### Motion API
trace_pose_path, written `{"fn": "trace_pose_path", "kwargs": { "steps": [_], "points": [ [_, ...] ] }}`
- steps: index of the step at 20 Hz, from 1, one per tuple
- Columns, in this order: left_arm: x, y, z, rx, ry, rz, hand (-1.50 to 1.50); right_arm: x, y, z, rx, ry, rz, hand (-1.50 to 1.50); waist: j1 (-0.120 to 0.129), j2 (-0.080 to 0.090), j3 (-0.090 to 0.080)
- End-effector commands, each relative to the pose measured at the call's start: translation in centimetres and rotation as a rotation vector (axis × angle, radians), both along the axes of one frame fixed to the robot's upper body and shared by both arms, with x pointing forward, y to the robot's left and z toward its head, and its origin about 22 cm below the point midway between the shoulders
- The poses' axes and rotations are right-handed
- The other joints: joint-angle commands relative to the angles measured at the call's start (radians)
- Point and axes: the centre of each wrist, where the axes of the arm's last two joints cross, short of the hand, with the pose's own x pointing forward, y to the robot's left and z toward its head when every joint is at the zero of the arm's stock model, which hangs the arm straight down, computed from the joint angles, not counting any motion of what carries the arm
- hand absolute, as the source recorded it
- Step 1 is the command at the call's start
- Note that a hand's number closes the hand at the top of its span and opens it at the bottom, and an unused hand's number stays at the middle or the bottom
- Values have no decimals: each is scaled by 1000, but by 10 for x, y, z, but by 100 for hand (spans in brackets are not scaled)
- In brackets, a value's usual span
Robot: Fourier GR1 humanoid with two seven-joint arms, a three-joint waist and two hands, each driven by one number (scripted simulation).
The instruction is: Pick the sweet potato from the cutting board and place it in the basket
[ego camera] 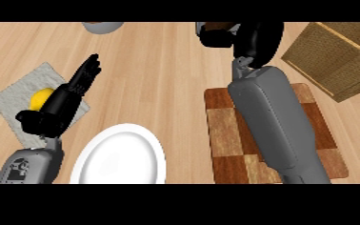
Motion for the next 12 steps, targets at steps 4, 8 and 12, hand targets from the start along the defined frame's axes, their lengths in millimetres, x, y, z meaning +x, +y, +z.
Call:
{"fn": "trace_pose_path", "kwargs": {
  "steps": [4, 8, 12],
  "points": [
    [-20, -5, 10, 10, -1, -3, 0, 16, -32, 39, -73, 50, -167, 150, 7, -2, 0],
    [-9, -6, -1, 1, -6, -13, 0, 37, -54, 53, -62, 12, -211, 150, 6, 4, 0],
    [-6, -6, -14, -9, 5, -11, 0, 54, -84, 64, -54, -24, -298, 150, 7, 7, 0]
  ]
}}
